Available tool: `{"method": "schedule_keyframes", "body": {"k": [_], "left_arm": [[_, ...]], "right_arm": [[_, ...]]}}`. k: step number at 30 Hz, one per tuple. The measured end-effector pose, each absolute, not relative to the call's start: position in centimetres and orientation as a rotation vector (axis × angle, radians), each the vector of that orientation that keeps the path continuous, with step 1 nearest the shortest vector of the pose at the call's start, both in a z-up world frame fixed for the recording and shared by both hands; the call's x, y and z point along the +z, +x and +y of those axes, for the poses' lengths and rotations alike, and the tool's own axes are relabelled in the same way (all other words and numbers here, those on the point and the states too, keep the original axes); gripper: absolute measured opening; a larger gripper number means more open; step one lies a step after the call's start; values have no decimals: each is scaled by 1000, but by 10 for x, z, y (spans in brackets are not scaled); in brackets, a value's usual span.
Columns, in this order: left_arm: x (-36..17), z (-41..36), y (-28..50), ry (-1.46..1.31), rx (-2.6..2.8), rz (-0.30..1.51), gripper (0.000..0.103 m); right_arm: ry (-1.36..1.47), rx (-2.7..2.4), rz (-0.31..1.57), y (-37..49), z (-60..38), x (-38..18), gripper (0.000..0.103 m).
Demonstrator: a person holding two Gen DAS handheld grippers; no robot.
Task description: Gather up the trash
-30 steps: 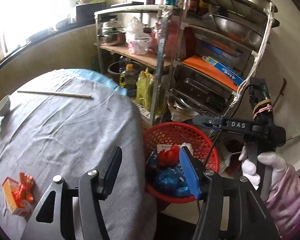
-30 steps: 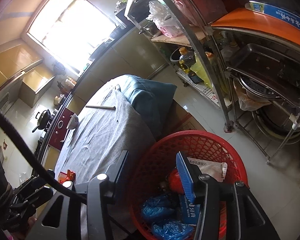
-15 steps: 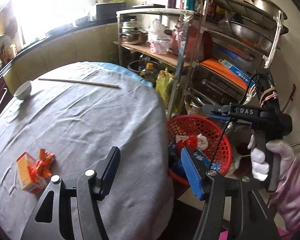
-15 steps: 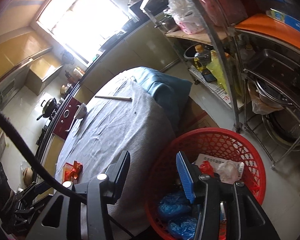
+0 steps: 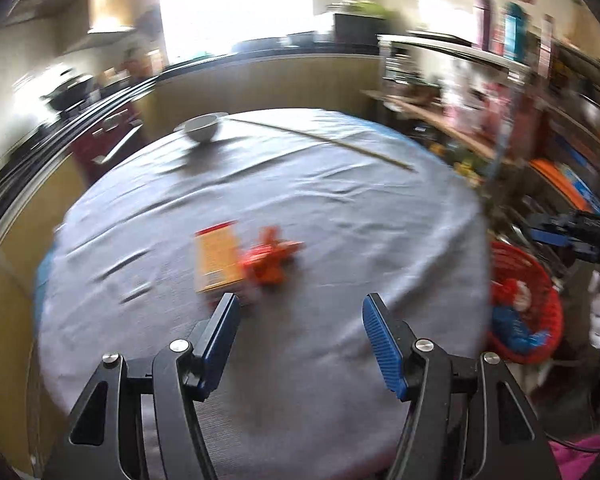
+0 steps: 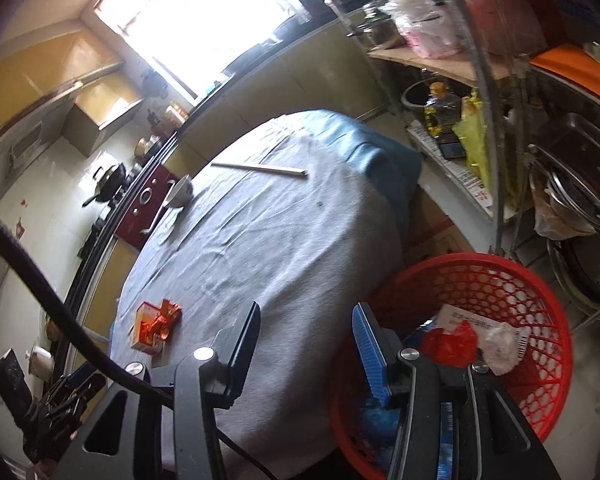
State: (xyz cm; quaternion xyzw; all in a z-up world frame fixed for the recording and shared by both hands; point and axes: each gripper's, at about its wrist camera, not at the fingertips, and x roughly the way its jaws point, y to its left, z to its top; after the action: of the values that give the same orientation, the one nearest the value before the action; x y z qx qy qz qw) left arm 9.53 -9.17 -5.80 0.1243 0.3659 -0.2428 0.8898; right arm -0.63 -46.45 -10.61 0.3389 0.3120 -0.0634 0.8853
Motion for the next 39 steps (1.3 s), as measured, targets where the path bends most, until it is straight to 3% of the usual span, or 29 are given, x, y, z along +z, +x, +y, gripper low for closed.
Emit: {"method": "schedule_keyframes", "body": {"k": [20,39], "left_arm": [[-78,63,139,3,-112,775,65],[-104,100,150,-45,-88,829,65]], "right_arm": [[469,131,861,148,-290,-88,52],[710,94,1093,263,-232,-154,49]]}}
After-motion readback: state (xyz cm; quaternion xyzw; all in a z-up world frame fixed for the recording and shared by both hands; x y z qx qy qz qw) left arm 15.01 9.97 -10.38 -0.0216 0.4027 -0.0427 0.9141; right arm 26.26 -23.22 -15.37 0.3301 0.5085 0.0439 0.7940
